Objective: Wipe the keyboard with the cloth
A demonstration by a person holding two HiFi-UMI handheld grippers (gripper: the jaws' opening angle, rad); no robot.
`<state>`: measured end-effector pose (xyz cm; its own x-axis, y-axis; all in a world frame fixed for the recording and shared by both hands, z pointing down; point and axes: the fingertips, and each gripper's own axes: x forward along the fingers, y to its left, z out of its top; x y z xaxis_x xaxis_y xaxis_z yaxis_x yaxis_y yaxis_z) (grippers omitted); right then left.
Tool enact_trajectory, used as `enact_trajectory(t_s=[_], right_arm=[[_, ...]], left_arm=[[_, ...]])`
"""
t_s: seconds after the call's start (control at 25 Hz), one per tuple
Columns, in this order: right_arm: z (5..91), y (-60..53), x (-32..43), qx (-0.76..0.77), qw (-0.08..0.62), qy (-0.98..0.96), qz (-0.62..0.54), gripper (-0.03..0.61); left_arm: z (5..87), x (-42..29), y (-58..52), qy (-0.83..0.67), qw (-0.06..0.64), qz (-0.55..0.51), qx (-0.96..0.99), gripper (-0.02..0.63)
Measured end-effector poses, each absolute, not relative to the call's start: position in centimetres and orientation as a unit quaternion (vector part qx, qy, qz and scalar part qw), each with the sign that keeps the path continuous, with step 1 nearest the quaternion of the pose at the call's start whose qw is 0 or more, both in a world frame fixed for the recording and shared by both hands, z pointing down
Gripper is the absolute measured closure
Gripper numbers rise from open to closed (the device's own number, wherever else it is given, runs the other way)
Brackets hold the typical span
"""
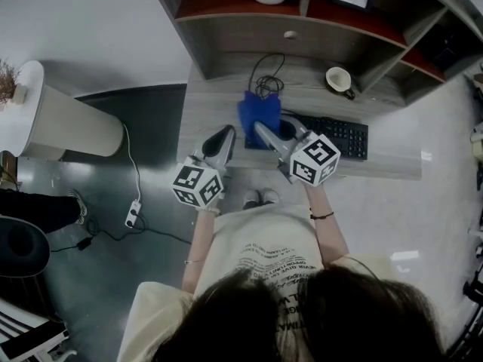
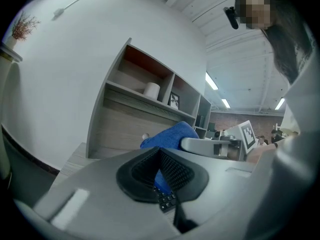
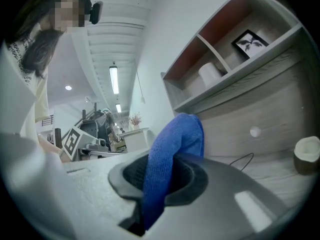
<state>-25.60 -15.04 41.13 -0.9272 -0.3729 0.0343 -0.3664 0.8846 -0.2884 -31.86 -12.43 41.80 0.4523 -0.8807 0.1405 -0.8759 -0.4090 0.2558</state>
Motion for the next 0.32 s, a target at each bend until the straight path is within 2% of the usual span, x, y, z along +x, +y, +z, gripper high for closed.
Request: enact_trajectory(t_s=[0.32], right_arm=[[40.99,-14.9,-25.52,-0.188,0.015,0.972,-0.142,0.52]], left_arm=[[41.76,-31.24,-12.3,-0.513,0.142,-0.002,0.846,0.626]])
